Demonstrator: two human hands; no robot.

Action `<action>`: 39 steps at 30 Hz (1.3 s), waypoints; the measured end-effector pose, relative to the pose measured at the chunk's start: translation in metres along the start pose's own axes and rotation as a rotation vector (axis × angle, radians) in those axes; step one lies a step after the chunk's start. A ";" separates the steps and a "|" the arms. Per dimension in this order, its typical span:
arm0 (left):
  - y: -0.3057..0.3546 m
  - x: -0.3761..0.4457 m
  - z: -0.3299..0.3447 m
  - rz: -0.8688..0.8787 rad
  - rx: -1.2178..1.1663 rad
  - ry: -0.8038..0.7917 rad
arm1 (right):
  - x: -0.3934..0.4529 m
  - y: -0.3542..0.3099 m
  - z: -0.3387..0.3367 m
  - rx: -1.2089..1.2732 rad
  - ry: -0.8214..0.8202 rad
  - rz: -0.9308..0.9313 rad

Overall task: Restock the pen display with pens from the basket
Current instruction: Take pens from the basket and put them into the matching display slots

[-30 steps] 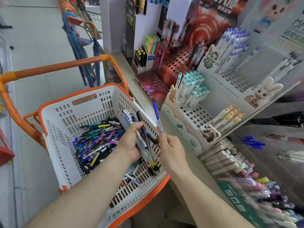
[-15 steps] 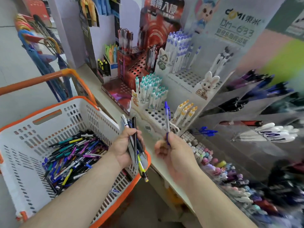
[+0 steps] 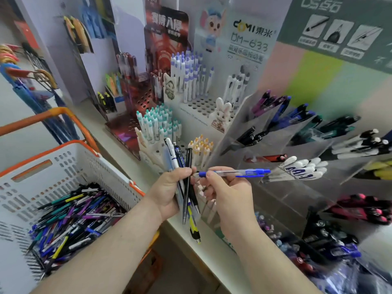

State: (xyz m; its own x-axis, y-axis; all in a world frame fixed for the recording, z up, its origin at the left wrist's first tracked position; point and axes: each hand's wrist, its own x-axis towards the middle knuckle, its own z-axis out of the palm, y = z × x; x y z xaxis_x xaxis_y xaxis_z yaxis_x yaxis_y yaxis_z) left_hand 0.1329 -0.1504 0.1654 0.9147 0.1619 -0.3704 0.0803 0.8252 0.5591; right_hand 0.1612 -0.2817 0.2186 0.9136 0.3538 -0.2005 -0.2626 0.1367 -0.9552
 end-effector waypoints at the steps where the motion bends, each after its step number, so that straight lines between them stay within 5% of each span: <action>1: -0.001 0.001 0.003 -0.012 -0.044 -0.030 | 0.002 -0.001 -0.005 -0.002 0.003 0.006; 9: -0.009 0.013 0.016 -0.019 -0.138 -0.153 | 0.007 -0.011 -0.007 0.380 -0.101 0.211; 24: 0.000 0.029 0.019 -0.102 -0.245 -0.297 | 0.006 -0.017 0.012 0.363 0.115 0.183; 33: 0.007 0.034 0.013 -0.081 -0.325 -0.348 | 0.010 -0.025 -0.022 0.316 0.439 0.089; 39: -0.002 0.037 0.012 -0.122 -0.550 -0.398 | 0.006 -0.029 -0.023 0.259 0.402 0.070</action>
State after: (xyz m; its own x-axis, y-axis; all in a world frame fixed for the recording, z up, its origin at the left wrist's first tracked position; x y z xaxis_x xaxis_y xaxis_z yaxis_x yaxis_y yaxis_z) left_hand 0.1715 -0.1524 0.1598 0.9962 -0.0734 -0.0478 0.0751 0.9966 0.0340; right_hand 0.1813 -0.3045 0.2399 0.9253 -0.0081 -0.3791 -0.3495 0.3693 -0.8611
